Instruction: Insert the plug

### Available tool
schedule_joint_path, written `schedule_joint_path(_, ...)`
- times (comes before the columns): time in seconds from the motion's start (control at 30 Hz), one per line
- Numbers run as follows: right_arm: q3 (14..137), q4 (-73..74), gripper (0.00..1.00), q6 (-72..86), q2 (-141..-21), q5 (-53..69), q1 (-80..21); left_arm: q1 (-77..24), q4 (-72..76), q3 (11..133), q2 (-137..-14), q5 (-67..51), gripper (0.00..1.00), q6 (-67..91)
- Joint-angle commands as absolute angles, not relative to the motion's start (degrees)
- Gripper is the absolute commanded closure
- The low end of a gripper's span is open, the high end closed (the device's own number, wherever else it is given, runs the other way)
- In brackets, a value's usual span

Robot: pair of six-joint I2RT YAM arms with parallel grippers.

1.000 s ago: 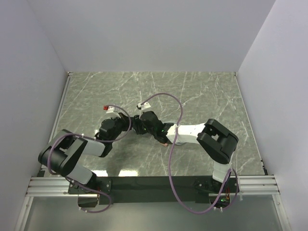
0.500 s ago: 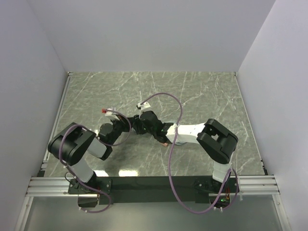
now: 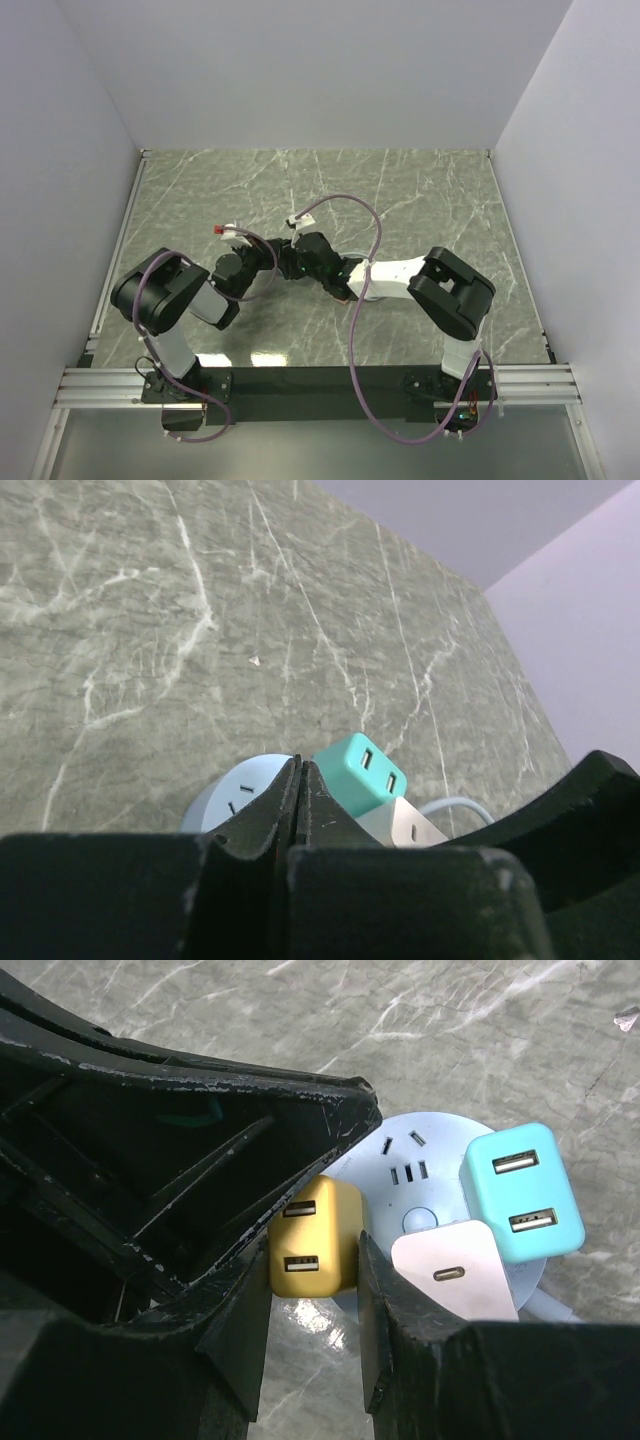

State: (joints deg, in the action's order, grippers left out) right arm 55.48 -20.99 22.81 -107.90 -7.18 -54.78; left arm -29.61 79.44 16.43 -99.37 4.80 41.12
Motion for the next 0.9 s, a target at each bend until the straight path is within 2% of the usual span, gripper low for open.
schedule_joint_path(0.0, 46.14, 9.40, 1.00, 30.50, -126.91, 12.57, -57.04, -34.36, 62.57, 14.94, -104.32, -0.27, 0.99, 40.34)
schedule_joint_path(0.43, 45.09, 9.49, 1.00, 33.66, -129.99, 14.32, -58.80, -38.67, 66.36, 15.20, -112.23, -0.18, 0.99, 41.75)
schedule_joint_path(0.87, 40.96, 6.77, 1.00, 39.11, -129.38, 17.22, -60.55, -45.79, 64.69, 18.72, -118.64, 9.57, 0.99, 41.40)
